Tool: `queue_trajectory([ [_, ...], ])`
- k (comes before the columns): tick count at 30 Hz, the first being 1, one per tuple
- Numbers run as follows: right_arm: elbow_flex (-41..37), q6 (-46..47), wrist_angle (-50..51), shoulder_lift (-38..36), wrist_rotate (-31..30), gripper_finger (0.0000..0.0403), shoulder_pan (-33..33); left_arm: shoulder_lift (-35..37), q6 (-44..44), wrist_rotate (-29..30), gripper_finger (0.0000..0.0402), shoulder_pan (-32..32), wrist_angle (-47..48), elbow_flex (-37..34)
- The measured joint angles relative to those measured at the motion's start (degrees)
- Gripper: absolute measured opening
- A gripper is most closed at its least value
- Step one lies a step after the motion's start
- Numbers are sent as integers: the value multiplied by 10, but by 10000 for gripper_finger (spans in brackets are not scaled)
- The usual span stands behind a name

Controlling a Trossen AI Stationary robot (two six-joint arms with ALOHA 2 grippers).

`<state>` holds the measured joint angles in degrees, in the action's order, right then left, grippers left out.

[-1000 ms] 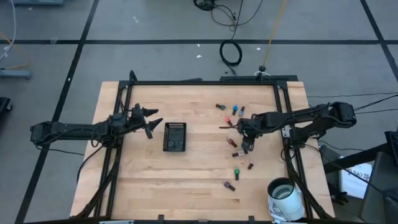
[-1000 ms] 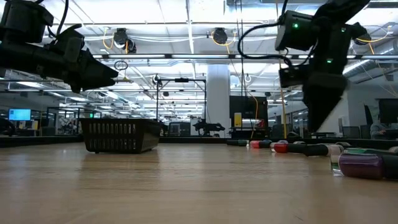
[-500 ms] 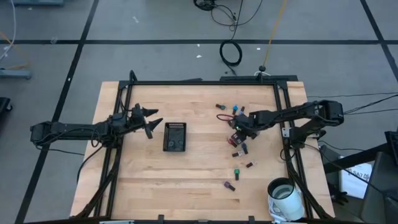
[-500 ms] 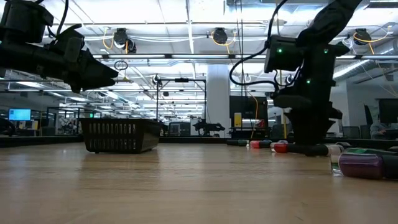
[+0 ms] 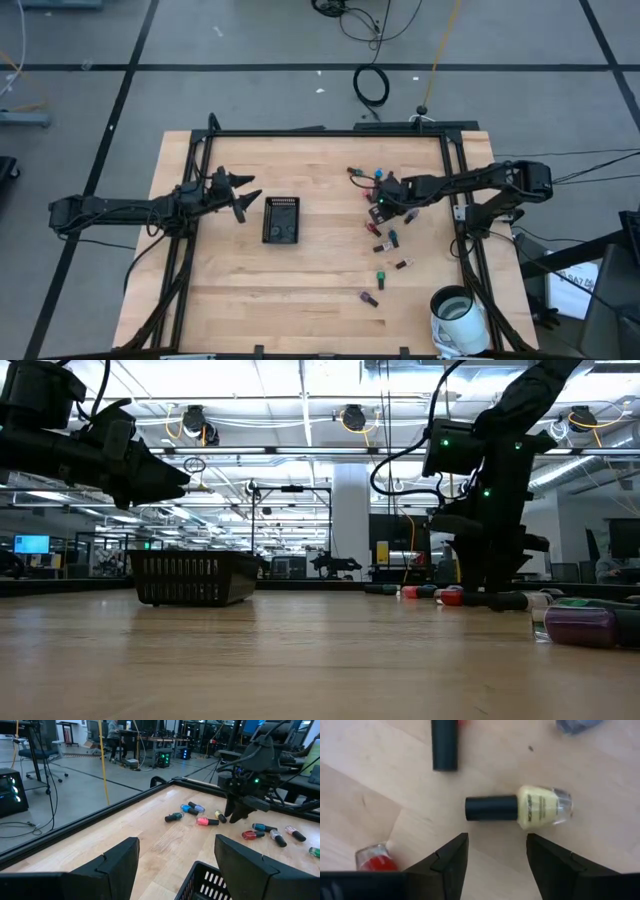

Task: Pick & Place Nail Polish
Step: Put the yellow nail polish into the basket

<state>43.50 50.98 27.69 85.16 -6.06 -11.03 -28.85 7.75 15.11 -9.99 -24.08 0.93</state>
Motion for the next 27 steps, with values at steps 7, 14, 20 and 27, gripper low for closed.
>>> queue_trajectory([
  [7,0,-136,-80,-26,77,187,-3,0,0,0,255,0,0,0],
  [14,0,-319,-98,-67,-20,187,-15,0,0,0,255,0,0,0],
  [20,0,-265,-61,-46,-46,187,-56,0,0,0,255,0,0,0],
  [27,0,-170,-13,-35,-46,187,-91,0,0,0,255,0,0,0],
])
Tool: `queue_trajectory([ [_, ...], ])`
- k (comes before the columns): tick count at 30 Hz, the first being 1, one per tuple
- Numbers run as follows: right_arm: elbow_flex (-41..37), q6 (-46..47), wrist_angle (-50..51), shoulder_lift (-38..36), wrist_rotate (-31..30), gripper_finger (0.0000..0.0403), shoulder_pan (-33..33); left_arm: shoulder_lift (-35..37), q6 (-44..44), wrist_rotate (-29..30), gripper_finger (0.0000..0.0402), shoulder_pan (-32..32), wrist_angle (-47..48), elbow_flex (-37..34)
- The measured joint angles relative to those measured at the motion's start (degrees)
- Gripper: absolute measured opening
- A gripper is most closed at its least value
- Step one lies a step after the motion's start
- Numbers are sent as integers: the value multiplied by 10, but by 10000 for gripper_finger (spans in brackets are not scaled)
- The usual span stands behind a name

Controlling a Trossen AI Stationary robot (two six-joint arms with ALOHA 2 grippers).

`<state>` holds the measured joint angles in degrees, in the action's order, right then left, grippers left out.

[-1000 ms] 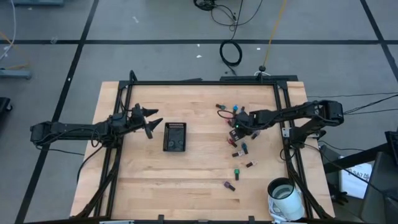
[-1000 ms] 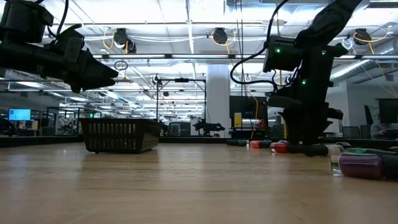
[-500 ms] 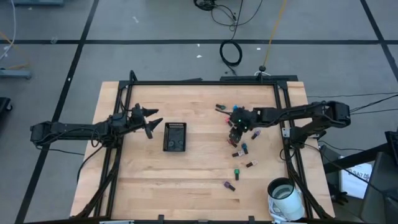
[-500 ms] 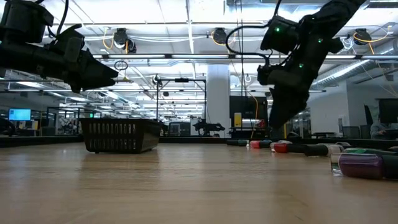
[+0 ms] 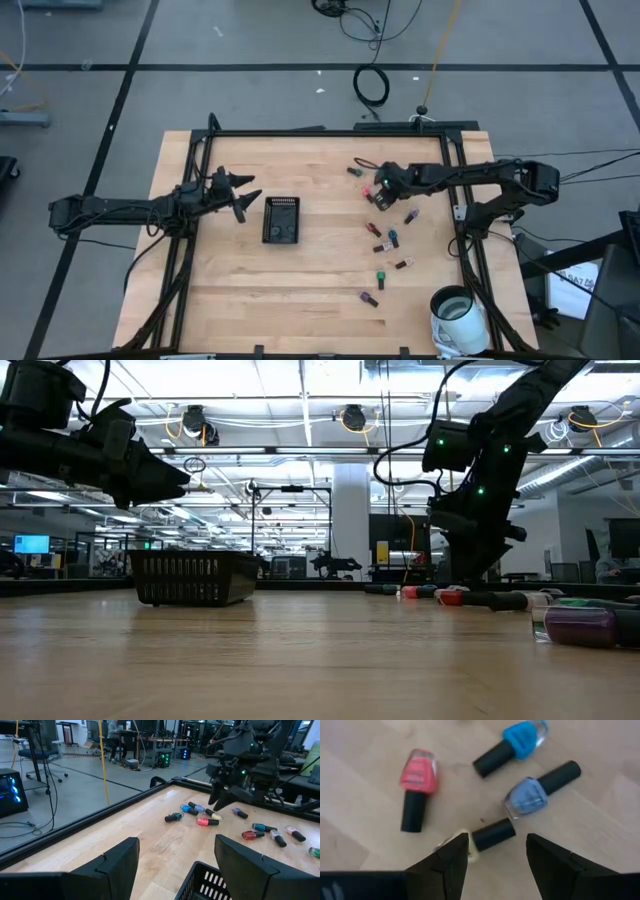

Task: Pick & Place Nail Polish
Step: Put the yellow nail polish into the basket

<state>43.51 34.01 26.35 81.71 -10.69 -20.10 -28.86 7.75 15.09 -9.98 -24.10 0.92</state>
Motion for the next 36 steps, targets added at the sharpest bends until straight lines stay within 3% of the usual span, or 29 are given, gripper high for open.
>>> queue_trajectory([
  [16,-18,101,-33,19,3,187,-12,0,0,0,255,0,0,0],
  [26,-26,92,-76,39,32,187,-12,0,0,0,255,0,0,0],
  [29,-27,40,-73,24,48,187,-12,0,0,0,255,0,0,0],
  [36,-27,-250,-25,-56,141,187,-7,0,0,0,255,0,0,0],
])
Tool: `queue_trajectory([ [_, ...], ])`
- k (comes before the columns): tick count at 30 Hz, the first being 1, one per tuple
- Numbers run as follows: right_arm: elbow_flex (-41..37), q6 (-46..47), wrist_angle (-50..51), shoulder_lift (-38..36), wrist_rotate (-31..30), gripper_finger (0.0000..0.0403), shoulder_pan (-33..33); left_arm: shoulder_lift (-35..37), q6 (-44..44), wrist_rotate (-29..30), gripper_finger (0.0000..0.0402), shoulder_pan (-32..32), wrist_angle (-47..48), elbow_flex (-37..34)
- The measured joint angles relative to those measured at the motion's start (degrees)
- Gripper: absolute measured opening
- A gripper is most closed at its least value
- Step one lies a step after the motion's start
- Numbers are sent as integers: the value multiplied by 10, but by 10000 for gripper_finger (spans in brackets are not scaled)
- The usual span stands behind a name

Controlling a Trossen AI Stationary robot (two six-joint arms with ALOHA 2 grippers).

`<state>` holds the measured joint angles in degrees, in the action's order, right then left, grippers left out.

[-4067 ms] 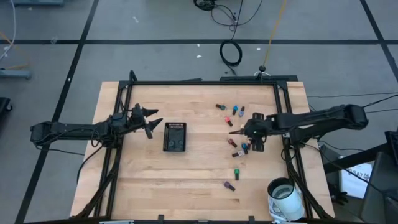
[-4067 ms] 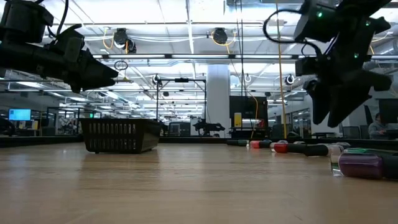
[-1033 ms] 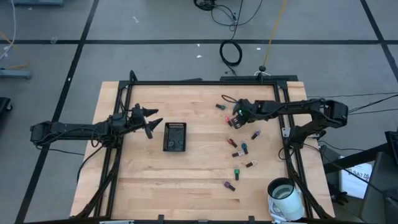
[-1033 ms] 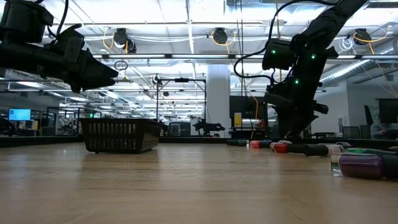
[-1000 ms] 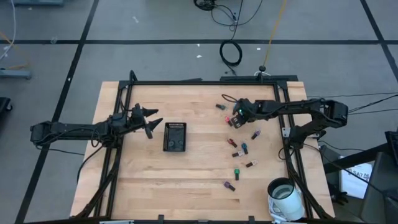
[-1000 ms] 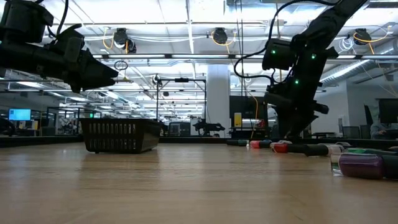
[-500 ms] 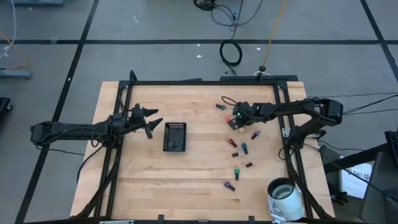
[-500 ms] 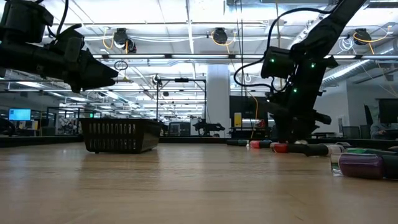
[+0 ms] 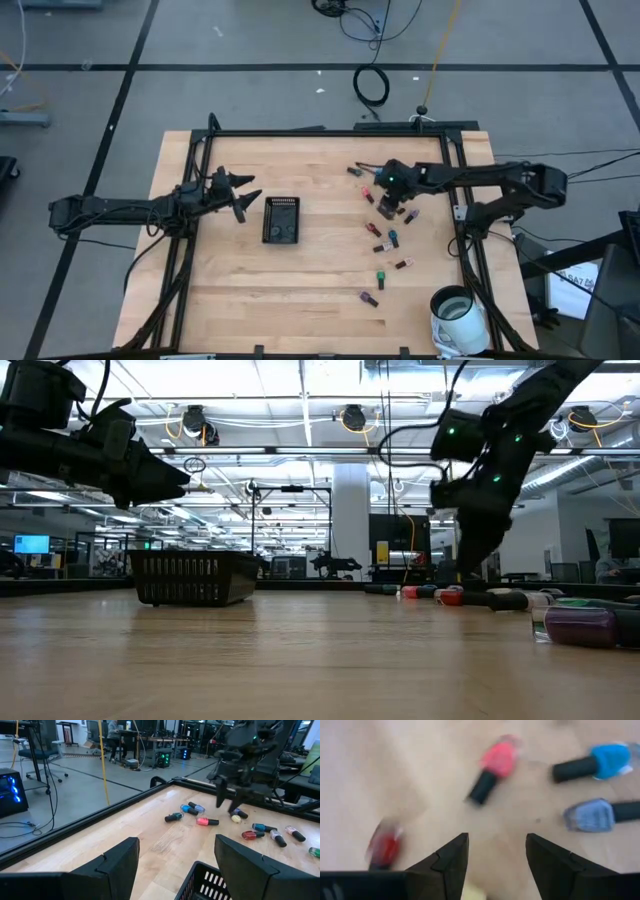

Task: Pick & Place Nail Polish
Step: Put the yellow nail polish into the basket

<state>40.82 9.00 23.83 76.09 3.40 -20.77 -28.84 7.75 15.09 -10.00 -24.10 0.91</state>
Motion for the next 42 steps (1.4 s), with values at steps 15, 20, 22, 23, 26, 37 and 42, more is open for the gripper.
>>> queue_trajectory([
  [15,-21,-179,140,-61,-3,187,54,0,0,0,255,0,0,0],
  [20,-50,-210,78,-45,-17,187,73,0,0,0,255,0,0,0],
  [22,-55,-218,60,-39,-34,187,76,0,0,0,255,0,0,0],
  [23,-57,-219,56,-38,-36,187,77,0,0,0,255,0,0,0],
  [26,-62,-220,55,-33,-36,187,77,0,0,0,255,0,0,0],
  [37,-98,-210,23,-34,-34,174,78,0,0,0,255,0,0,0],
  [42,-111,-202,-5,-34,-32,130,78,0,0,0,255,0,0,0],
])
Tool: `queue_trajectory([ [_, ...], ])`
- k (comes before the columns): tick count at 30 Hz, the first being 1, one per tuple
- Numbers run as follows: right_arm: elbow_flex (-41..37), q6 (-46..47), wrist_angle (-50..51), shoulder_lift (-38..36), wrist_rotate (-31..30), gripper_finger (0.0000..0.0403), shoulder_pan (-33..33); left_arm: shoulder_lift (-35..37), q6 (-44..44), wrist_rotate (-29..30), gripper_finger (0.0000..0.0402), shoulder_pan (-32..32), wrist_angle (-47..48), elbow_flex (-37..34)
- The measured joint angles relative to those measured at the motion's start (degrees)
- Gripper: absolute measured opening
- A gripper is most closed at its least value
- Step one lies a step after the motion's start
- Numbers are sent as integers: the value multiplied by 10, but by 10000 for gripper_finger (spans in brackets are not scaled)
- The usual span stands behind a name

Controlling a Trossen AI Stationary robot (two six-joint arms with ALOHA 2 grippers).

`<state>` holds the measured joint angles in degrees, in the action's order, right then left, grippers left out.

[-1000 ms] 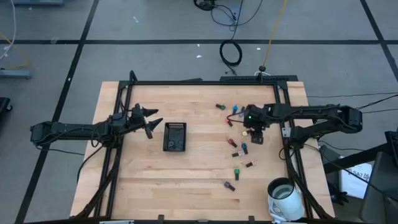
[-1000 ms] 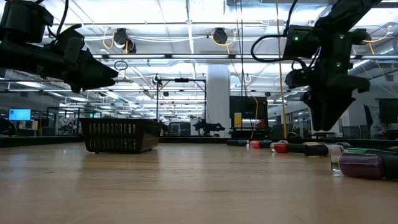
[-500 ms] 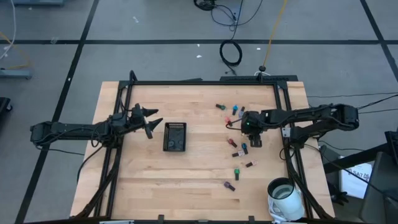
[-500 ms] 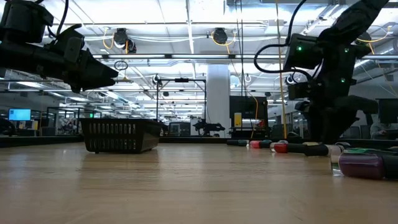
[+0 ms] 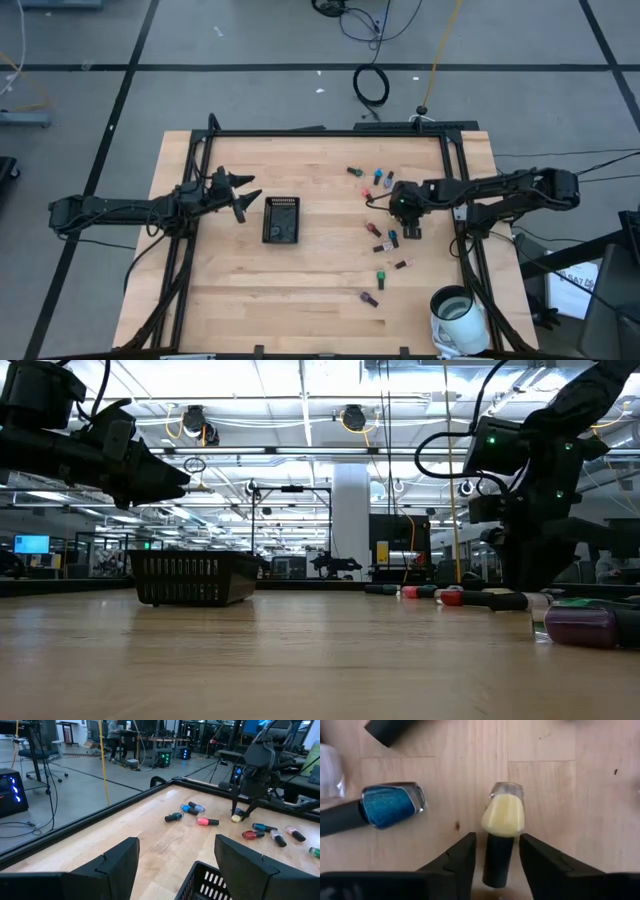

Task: Pick & Place Nail Polish
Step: Put the yellow nail polish into the basket

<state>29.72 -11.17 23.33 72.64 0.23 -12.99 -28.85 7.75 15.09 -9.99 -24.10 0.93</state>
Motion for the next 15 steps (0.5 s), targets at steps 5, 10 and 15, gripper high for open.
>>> queue_trajectory([
  [5,-19,29,-25,0,-1,62,0,0,0,0,255,0,0,0],
  [10,-23,32,-30,-6,-7,49,0,0,0,0,255,0,0,0],
  [15,-26,24,-63,-51,-35,49,2,0,0,0,255,0,0,0],
])
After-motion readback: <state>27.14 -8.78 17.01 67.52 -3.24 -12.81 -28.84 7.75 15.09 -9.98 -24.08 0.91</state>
